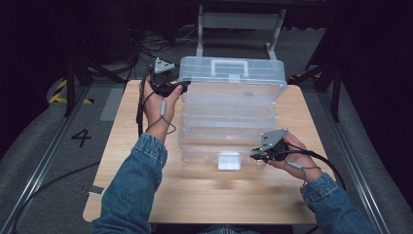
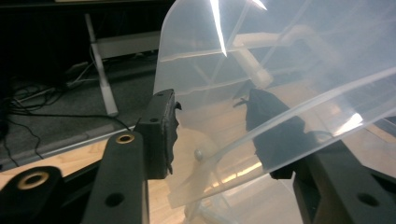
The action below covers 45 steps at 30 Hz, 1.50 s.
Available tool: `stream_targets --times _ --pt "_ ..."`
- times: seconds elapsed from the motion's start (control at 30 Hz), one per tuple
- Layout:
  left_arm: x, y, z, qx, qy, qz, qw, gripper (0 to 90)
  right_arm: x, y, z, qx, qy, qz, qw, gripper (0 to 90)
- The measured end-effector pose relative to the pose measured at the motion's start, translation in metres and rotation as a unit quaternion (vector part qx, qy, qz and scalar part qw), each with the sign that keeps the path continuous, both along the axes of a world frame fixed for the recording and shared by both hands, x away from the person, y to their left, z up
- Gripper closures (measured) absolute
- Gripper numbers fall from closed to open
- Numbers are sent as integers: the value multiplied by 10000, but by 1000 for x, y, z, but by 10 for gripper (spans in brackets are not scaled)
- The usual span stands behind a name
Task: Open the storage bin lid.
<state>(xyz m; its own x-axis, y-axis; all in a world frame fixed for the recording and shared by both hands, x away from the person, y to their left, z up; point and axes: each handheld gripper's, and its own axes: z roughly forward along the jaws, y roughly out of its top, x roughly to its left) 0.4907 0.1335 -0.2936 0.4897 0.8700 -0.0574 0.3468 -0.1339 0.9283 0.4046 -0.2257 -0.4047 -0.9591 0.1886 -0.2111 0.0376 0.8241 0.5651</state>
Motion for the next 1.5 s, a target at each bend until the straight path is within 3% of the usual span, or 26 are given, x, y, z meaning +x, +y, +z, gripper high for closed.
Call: stream_targets --times 0.2,0.37,0.57,0.83,1.13,1.3,1.37,1.4,1.43,1.5 --pt "0 -1 0 378 -160 192 9990 726 -3 -1 0 17 -65 140 9999 818" --pt "3 -3 -1 272 -194 252 9991 740 -6 -1 1 38 -51 205 9998 832" --pt "4 -6 2 225 -98 326 9992 755 -16 0 2 9 49 300 9995 848" --pt "17 -6 7 399 -23 436 9982 751 -30 -1 3 -31 103 422 9991 848" --pt "33 -8 6 486 155 384 9980 749 -41 -1 4 -71 173 439 9989 849" --pt "43 -10 4 647 250 363 9969 751 -46 -1 5 -99 200 452 9987 849" --pt "47 -10 5 797 193 412 9958 773 -47 -2 5 -106 213 461 9987 850" --pt "49 -9 6 828 254 332 9957 836 -47 -2 5 -104 230 453 9987 850" --pt "53 -8 6 904 334 322 9948 835 -47 -3 5 -125 230 463 9986 849" --pt "60 -7 2 852 407 279 9951 831 -48 -3 5 -118 237 483 9985 849"
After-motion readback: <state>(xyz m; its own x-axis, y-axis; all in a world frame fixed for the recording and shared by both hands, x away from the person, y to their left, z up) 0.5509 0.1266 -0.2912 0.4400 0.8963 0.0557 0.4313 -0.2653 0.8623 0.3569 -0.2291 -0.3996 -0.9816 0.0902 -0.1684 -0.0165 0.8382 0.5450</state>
